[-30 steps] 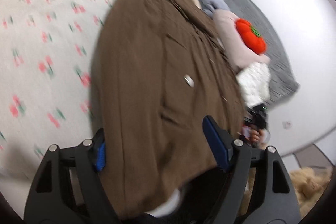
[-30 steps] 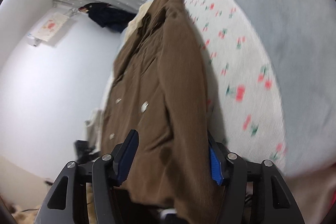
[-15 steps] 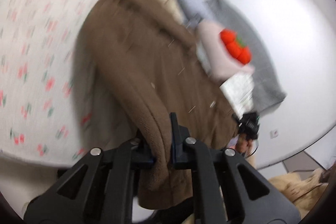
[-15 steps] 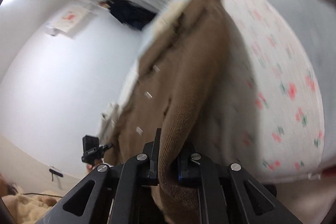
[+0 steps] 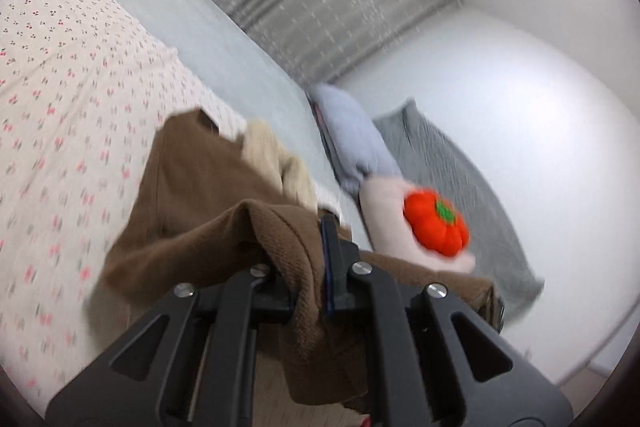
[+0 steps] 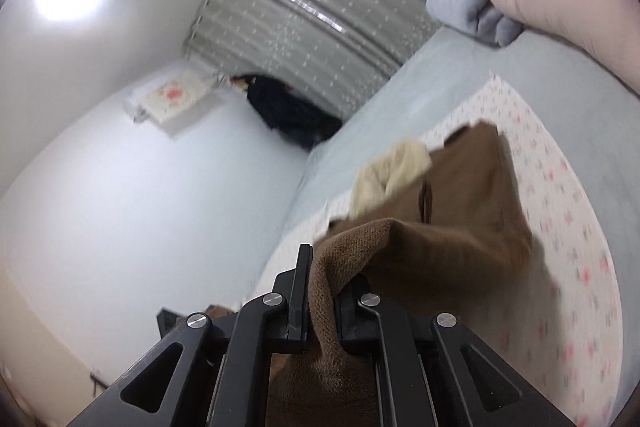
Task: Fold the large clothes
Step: 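Grasp the coat hem with both grippers and lift it toward the collar, then lay the hem over the coat body and open both grippers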
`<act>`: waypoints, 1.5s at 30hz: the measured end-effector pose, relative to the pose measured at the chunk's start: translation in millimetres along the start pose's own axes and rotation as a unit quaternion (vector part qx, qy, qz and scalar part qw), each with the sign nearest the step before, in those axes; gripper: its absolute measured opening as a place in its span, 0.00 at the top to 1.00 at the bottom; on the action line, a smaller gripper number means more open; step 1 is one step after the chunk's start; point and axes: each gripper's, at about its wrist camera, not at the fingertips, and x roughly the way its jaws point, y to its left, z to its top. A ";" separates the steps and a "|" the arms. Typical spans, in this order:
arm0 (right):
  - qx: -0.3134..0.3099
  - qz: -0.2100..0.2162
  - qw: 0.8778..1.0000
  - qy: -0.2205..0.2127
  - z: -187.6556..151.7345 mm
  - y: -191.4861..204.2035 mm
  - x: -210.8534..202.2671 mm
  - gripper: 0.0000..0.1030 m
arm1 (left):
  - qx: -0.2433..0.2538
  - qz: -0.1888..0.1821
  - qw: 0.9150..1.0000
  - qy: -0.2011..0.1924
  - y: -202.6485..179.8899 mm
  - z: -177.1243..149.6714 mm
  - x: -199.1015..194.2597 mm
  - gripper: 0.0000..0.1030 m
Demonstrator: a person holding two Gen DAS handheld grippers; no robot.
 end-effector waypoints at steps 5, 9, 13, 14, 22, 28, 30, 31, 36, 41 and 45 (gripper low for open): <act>0.029 -0.017 0.999 -0.025 67.0 -24.5 53.1 0.92 | -0.016 0.033 0.999 -0.038 20.9 57.8 55.6 0.89; 0.075 -0.032 0.996 -0.038 115.2 -68.2 97.5 0.92 | -0.025 0.075 0.995 -0.054 51.0 100.5 118.0 0.89; 0.138 -0.070 0.987 -0.048 144.3 -127.0 146.0 0.91 | -0.058 0.117 0.991 -0.039 102.5 120.8 188.4 0.86; 0.156 -0.073 0.984 -0.044 147.5 -142.8 157.5 0.91 | -0.062 0.145 0.987 -0.016 117.5 120.8 209.6 0.84; 0.253 -0.130 0.957 -0.050 138.2 -258.8 198.4 0.71 | -0.045 0.200 0.979 0.019 158.4 106.7 247.4 0.76; 0.149 -0.182 0.970 -0.054 156.3 -239.2 170.6 0.40 | 0.015 0.204 0.976 -0.073 121.7 119.7 201.9 0.10; 0.099 -0.207 0.973 -0.033 166.0 -223.1 176.5 0.36 | 0.088 0.237 0.964 -0.082 107.5 126.6 205.0 0.09; 0.072 -0.219 0.973 -0.021 170.0 -213.7 182.6 0.31 | 0.117 0.263 0.955 -0.065 104.5 130.0 214.2 0.09; -0.024 -0.278 0.958 0.069 172.7 -182.5 242.5 0.25 | 0.162 0.312 0.933 0.077 121.3 134.2 281.5 0.10; -0.015 -0.329 0.940 0.087 163.8 -200.1 289.5 0.68 | 0.107 0.327 0.934 0.094 134.3 130.0 307.1 0.89; -0.099 -0.331 0.938 -0.021 154.3 -158.1 270.9 0.91 | 0.141 0.269 0.952 -0.049 94.8 128.0 261.5 0.91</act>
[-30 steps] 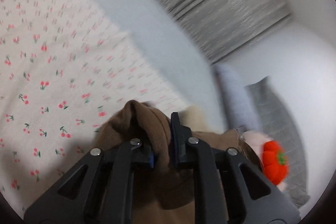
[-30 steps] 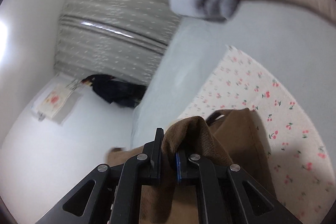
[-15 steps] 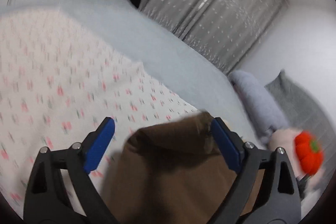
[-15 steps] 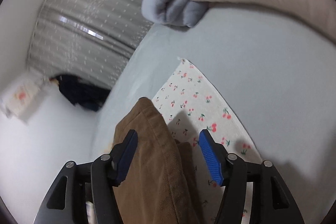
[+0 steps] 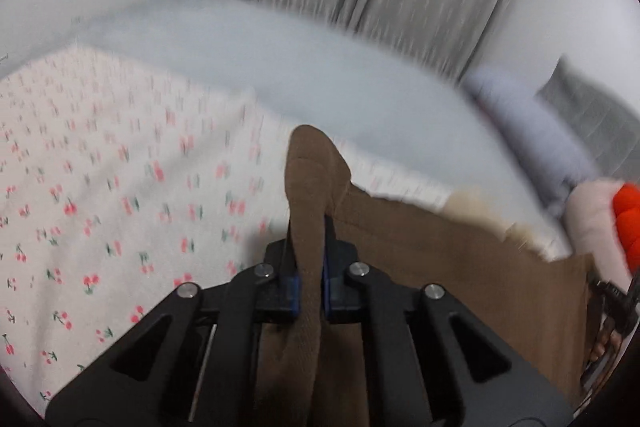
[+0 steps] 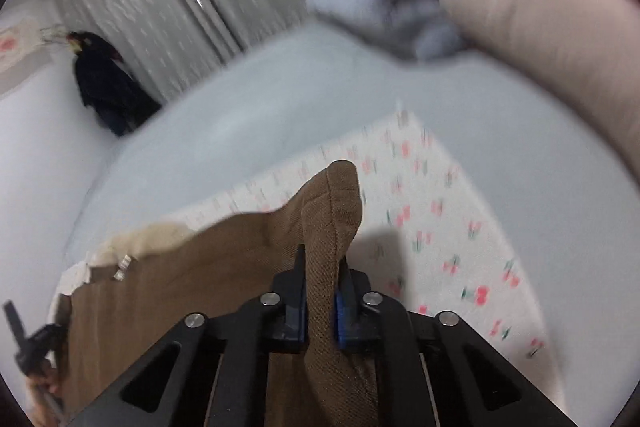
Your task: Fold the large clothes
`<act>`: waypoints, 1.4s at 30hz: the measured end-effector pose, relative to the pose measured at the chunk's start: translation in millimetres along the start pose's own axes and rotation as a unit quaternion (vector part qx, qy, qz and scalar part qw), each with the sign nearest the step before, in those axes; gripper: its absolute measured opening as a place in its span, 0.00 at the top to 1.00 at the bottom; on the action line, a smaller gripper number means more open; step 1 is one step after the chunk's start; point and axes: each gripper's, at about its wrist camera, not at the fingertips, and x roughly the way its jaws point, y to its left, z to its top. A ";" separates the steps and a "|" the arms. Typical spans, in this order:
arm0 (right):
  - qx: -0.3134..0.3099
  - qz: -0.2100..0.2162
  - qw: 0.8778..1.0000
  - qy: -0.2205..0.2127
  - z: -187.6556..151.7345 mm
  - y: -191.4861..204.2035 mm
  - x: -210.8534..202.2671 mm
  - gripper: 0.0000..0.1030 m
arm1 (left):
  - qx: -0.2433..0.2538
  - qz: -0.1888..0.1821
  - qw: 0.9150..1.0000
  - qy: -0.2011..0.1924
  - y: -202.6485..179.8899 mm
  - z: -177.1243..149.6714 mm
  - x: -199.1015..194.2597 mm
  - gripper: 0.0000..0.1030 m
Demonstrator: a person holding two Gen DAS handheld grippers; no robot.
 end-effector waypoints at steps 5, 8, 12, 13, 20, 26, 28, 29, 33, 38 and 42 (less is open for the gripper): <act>-0.039 -0.022 0.997 -0.059 -0.6 11.1 -4.1 0.92 | -0.001 0.032 0.999 -0.034 5.6 -6.0 21.0 0.90; -0.037 -0.068 0.997 -0.005 -14.8 1.0 44.1 0.91 | -0.037 0.079 0.994 0.072 26.2 -21.1 77.7 0.88; 0.029 -0.057 0.997 0.042 -16.1 -25.3 67.1 0.85 | -0.074 0.074 0.991 0.078 39.0 -17.8 79.9 0.79; 0.032 -0.058 0.997 0.046 -16.9 -26.2 68.2 0.83 | -0.070 0.081 0.991 0.080 36.9 -17.5 80.3 0.75; -0.010 -0.092 0.995 0.039 -11.1 -6.0 15.0 0.53 | 0.019 0.148 0.987 0.067 3.8 -2.7 26.8 0.30; -0.048 -0.022 0.998 0.031 -36.6 39.2 -45.3 0.41 | 0.059 0.026 0.996 0.054 -60.5 -33.7 -46.0 0.21; -0.066 0.007 0.996 0.054 -62.2 66.1 -55.2 0.40 | 0.074 -0.007 0.995 0.065 -79.3 -57.3 -56.6 0.21; -0.076 0.014 0.995 0.061 -68.7 77.8 -54.1 0.40 | 0.083 -0.014 0.994 0.069 -84.9 -67.9 -57.6 0.21; -0.123 0.020 0.989 0.081 -116.7 105.0 -60.1 0.40 | 0.122 -0.003 0.986 0.118 -80.5 -116.1 -46.6 0.21; -0.108 0.011 0.991 0.083 -143.7 59.6 -77.0 0.39 | 0.124 0.040 0.985 0.113 -31.7 -124.6 -64.8 0.21; -0.078 -0.025 0.993 0.087 -138.5 21.2 -108.7 0.49 | 0.081 0.074 0.988 0.108 6.3 -115.6 -99.3 0.21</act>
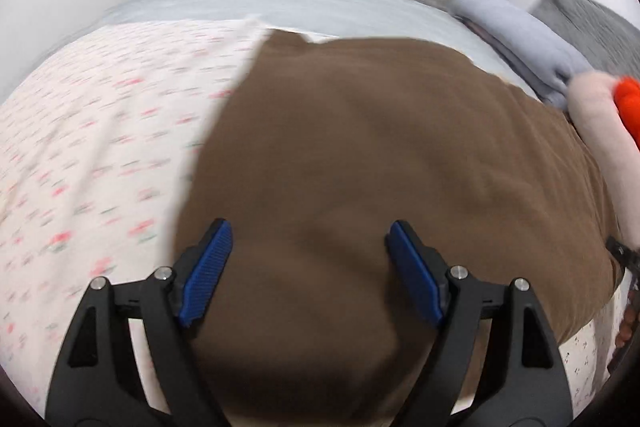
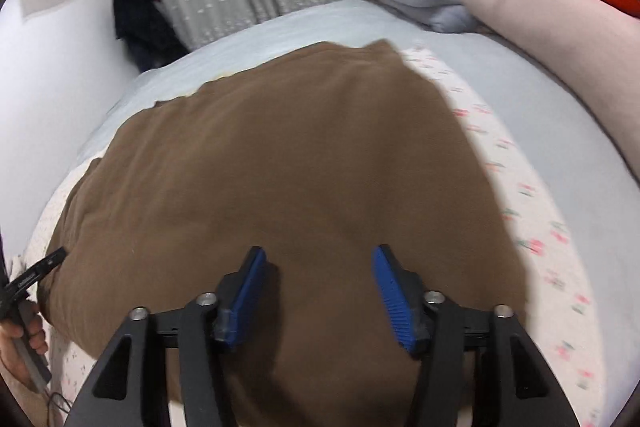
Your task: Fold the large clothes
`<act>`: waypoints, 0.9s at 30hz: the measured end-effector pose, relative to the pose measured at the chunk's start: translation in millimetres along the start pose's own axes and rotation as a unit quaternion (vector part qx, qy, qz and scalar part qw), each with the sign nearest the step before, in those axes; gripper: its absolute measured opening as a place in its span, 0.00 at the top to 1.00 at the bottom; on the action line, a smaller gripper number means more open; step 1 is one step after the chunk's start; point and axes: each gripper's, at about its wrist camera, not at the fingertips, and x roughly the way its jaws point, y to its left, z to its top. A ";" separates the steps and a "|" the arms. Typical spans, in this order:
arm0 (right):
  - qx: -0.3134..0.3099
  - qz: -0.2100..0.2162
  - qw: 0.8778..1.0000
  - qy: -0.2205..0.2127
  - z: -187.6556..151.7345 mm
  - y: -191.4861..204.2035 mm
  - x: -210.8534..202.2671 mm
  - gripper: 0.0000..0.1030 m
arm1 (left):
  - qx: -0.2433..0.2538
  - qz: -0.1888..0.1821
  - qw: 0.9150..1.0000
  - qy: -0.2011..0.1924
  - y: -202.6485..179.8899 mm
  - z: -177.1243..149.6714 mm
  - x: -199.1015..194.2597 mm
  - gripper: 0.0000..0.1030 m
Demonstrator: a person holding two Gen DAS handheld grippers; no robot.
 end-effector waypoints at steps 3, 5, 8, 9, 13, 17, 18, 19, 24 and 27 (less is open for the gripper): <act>0.032 -0.015 0.999 -0.009 -1.9 -10.6 -30.2 0.45 | -0.047 -0.014 0.999 0.005 20.6 -7.9 -32.5 0.21; 0.069 0.000 0.997 -0.017 -4.2 -17.9 -52.1 0.32 | -0.089 -0.023 0.995 0.024 35.5 -15.0 -49.4 0.18; 0.110 0.000 0.994 -0.021 -10.0 -24.4 -76.2 0.20 | -0.154 -0.040 0.986 0.056 49.9 -24.1 -68.2 0.14; 0.127 -0.002 0.992 -0.016 -13.9 -28.5 -81.5 0.17 | -0.174 -0.054 0.981 0.068 53.4 -27.1 -68.8 0.13; 0.210 0.005 0.977 0.032 -33.9 -46.9 -79.7 0.17 | -0.284 -0.162 0.938 0.116 64.8 -61.8 -58.3 0.12; 0.280 0.064 0.955 0.071 -64.4 -59.2 -59.3 0.17 | -0.345 -0.241 0.900 0.118 64.4 -85.4 -28.2 0.12; 0.282 0.080 0.953 0.082 -68.2 -58.3 -51.3 0.17 | -0.361 -0.247 0.893 0.107 68.5 -87.9 -23.0 0.14; 0.284 0.098 0.950 0.085 -70.5 -57.0 -44.4 0.17 | -0.381 -0.252 0.885 0.094 74.0 -90.6 -18.3 0.20; 0.309 0.153 0.937 0.050 -69.7 -59.7 -24.4 0.17 | -0.472 -0.273 0.837 0.050 99.5 -103.7 9.2 0.51; 0.321 0.165 0.932 0.029 -64.8 -64.7 -18.8 0.17 | -0.441 -0.268 0.856 0.017 93.9 -94.6 2.2 0.72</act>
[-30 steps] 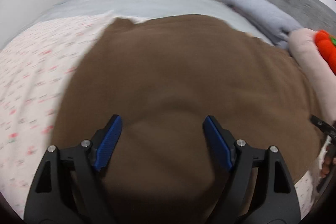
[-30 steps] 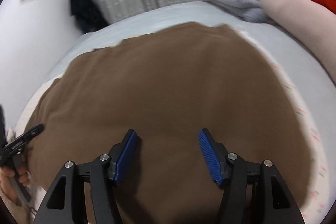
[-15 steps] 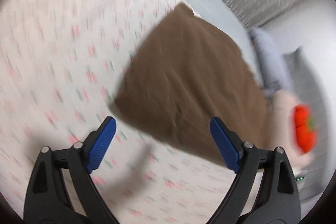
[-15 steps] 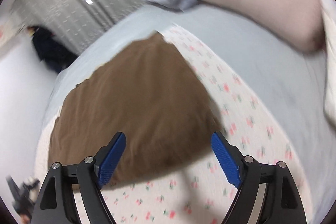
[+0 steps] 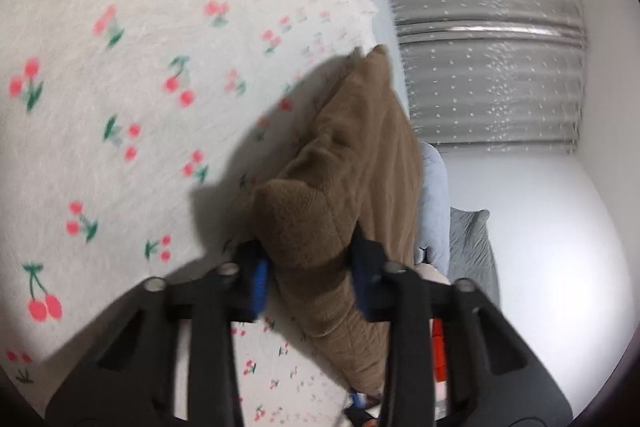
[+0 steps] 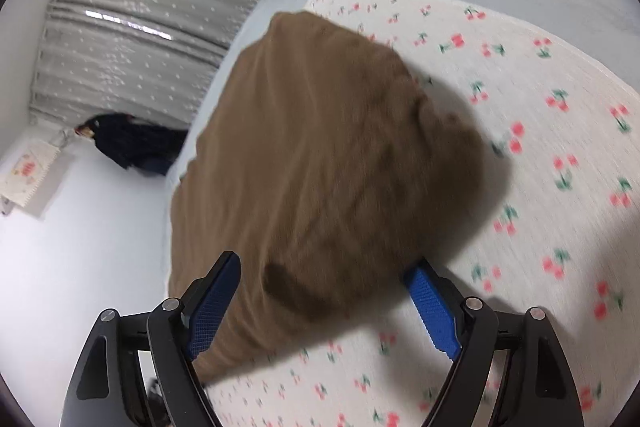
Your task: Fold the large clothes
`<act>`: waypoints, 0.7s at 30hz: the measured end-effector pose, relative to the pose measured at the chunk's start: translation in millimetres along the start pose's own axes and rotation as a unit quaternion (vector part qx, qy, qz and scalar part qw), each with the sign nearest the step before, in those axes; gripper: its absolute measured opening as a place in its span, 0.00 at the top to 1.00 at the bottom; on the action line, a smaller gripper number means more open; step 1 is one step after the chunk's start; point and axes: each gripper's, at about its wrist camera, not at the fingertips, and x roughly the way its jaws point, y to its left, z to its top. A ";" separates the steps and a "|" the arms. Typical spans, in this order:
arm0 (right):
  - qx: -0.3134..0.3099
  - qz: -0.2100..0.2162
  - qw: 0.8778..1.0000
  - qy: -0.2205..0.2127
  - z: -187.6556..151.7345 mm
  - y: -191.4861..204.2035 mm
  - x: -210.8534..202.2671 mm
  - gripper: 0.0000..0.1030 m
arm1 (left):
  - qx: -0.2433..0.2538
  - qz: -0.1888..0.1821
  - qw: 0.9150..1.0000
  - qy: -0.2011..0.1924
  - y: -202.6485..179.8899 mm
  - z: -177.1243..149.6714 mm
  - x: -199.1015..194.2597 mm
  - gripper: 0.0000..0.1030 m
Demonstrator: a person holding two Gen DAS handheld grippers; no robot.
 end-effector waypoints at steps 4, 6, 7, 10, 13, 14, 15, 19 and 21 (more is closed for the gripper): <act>0.019 0.022 1.000 -0.010 7.4 -8.2 -2.7 0.21 | 0.203 -0.004 0.977 -0.071 -70.7 -17.1 -22.0 0.76; 0.019 0.021 1.000 -0.011 11.0 -13.7 -5.3 0.22 | 0.253 0.070 0.961 -0.089 -76.0 -21.8 -9.2 0.74; 0.018 0.020 1.000 -0.012 12.0 -15.0 -7.1 0.23 | 0.249 0.111 0.959 -0.081 -66.5 -21.7 4.0 0.73; 0.007 0.012 1.000 -0.014 14.1 -16.3 -14.8 0.23 | 0.182 0.135 0.972 -0.064 -44.7 -12.7 9.1 0.59; 0.005 0.013 1.000 -0.011 14.7 -20.5 -18.9 0.23 | 0.194 0.166 0.960 -0.119 -58.9 -9.6 -17.5 0.53; 0.006 0.013 1.000 -0.010 15.6 -21.5 -19.1 0.23 | 0.195 0.176 0.956 -0.132 -60.6 -7.6 -28.3 0.53; 0.007 0.012 1.000 -0.010 15.1 -21.8 -20.2 0.23 | 0.187 0.181 0.956 -0.134 -60.3 -8.3 -37.4 0.52; 0.006 0.004 1.000 -0.005 12.8 -18.7 -21.1 0.23 | 0.125 0.110 0.986 -0.030 -41.5 -1.5 -31.1 0.44; 0.013 0.015 1.000 0.001 9.2 -19.6 -20.2 0.23 | 0.097 0.098 0.990 -0.001 -29.2 -3.1 -8.2 0.44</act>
